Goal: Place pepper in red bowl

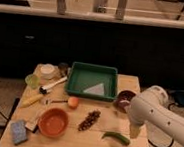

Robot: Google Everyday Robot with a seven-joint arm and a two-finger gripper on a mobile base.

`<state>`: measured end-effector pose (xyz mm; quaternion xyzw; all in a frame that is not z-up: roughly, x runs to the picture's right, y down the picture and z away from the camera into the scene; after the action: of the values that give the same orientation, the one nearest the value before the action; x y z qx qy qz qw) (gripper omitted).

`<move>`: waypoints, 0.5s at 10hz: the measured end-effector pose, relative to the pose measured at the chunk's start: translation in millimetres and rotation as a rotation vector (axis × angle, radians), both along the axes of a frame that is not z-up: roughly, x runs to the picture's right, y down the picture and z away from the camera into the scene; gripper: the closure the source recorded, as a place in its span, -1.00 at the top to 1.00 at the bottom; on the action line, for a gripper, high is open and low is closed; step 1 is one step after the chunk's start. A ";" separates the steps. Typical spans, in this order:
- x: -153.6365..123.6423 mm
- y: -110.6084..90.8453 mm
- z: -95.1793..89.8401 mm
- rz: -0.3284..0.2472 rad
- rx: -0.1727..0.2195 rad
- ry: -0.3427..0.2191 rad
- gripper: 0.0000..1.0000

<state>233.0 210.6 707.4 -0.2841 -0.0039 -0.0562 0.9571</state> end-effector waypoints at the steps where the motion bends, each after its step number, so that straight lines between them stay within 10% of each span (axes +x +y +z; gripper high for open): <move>1: -1.2 0.3 3.1 -0.001 0.000 -0.007 0.60; 5: -5.1 15.1 10.3 0.000 -0.017 -0.037 0.60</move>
<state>227.9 225.7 717.7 -0.2912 -0.0221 -0.0616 0.9544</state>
